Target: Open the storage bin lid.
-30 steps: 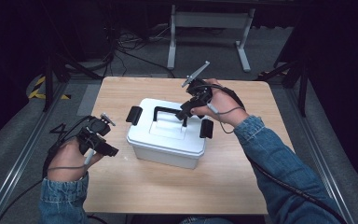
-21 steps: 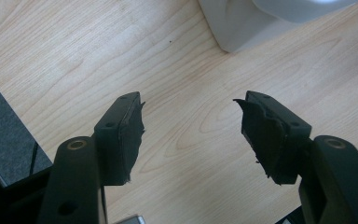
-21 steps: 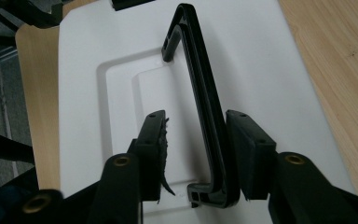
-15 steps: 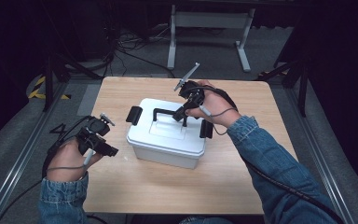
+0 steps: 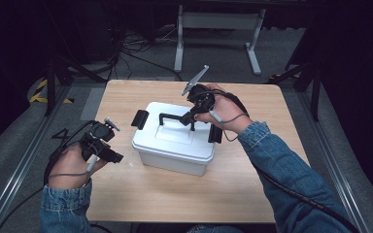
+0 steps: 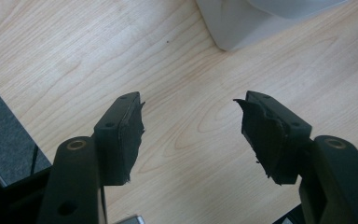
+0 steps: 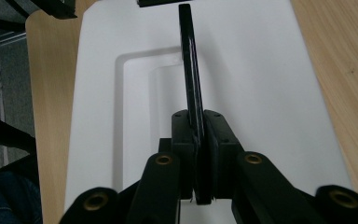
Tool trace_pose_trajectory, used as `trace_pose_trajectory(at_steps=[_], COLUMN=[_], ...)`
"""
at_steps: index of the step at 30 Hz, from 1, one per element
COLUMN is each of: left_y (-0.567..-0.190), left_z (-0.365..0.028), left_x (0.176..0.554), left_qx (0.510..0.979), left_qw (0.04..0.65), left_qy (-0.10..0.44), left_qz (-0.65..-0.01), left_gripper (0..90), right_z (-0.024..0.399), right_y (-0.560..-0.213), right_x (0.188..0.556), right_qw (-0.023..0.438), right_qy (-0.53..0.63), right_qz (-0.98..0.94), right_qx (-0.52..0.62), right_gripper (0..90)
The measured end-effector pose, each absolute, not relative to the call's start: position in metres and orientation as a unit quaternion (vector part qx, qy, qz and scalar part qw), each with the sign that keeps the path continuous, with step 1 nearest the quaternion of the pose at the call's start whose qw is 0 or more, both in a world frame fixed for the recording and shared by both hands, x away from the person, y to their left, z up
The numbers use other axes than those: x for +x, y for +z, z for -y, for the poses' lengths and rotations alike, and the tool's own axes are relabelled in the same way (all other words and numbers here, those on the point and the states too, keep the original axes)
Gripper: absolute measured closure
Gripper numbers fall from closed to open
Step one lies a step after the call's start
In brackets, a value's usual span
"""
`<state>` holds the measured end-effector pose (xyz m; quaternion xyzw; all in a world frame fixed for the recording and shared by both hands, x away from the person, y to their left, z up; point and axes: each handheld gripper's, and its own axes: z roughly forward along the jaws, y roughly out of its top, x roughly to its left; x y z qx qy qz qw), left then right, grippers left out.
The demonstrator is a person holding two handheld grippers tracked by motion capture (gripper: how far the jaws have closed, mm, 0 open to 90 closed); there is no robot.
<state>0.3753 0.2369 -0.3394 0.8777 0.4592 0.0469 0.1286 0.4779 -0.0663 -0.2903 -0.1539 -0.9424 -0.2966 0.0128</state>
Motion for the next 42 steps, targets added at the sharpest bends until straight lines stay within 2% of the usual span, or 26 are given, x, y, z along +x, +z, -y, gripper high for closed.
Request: trace_pose_trajectory(at_steps=[5,10,26,42], left_y=[-0.340,-0.338,-0.339,-0.340], left_z=[-0.238,-0.239,-0.238,-0.236], left_x=[0.374,0.375,0.376,0.379], left_qx=[0.879,0.879,0.878,0.883], left_qw=[0.126,0.129,0.129,0.122], left_qy=[0.045,0.044,0.046,0.052], left_qz=[-0.458,-0.457,-0.459,-0.451], left_gripper=[38.9,38.9,38.9,38.7], right_z=[0.067,0.072,0.099,0.176], right_y=[-0.282,-0.272,-0.243,-0.233], right_x=[0.477,0.476,0.470,0.465], right_qw=[0.007,0.022,-0.007,-0.040], right_qy=[-0.309,-0.333,-0.361,-0.365], right_qz=[0.940,0.930,0.920,0.910], right_qx=[-0.147,-0.152,-0.154,-0.192], right_gripper=[84.5,84.7,84.7,84.7])
